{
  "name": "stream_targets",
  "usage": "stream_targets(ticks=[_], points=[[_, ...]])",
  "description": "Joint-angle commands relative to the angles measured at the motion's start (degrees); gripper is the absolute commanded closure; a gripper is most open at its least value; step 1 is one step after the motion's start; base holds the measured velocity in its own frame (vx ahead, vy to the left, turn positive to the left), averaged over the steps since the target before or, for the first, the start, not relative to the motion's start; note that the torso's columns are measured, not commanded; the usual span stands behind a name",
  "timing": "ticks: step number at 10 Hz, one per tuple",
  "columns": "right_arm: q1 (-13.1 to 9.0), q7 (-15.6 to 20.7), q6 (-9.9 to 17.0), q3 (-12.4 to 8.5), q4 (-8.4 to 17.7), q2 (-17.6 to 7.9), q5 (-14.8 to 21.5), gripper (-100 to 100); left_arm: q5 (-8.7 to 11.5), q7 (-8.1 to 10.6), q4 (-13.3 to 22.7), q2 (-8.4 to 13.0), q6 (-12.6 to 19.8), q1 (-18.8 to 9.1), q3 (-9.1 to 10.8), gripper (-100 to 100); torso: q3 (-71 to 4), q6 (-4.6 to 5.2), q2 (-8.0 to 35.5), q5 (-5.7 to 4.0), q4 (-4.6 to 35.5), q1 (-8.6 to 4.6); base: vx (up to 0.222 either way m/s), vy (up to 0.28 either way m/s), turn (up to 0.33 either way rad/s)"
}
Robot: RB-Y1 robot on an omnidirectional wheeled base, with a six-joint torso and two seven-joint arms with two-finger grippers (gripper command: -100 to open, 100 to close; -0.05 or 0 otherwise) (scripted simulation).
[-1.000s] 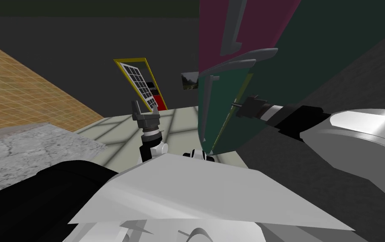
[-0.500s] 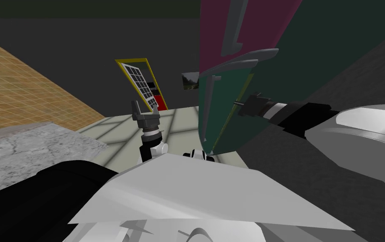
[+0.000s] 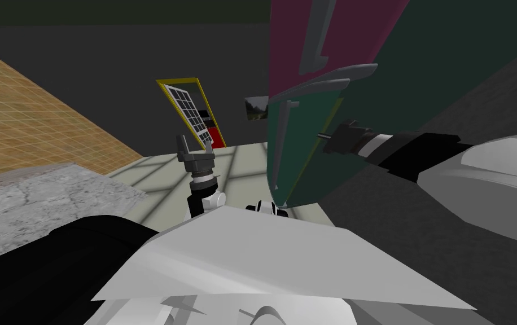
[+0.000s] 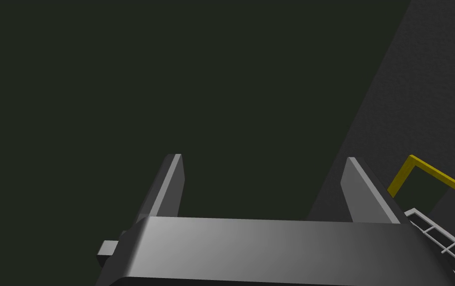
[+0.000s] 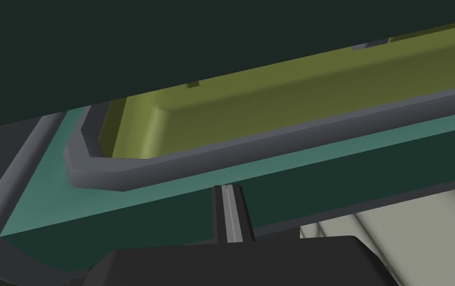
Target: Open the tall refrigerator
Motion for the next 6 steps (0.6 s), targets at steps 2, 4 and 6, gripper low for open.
stream_targets(ticks=[2, 4, 6], points=[[-1.5, -0.6, 0.5, -2.1, 0.1, -1.7, 3.2, -100, 0.0, 0.0, 0.0, 0.0, 0.0, 0.0, 0.0, 0, 0.1, 0.06, 0.1, -0.01, 0.0, 0.0, -0.006, 0.018, 0.006], [-1.9, -1.3, -0.4, -3.0, -0.3, -3.4, 5.7, -100, 0.0, 0.0, 0.0, 0.0, 0.0, 0.0, 0.0, 0, 0.0, 0.03, 0.0, -0.06, 0.0, -0.17, 0.001, 0.012, 0.018], [-1.9, -1.3, -0.4, -3.0, -0.3, -3.4, 5.8, -100, 0.0, 0.0, 0.0, 0.0, 0.0, 0.0, 0.0, 0, 0.0, 0.12, 0.0, -0.06, -0.1, -0.1, -0.015, 0.007, 0.009]])
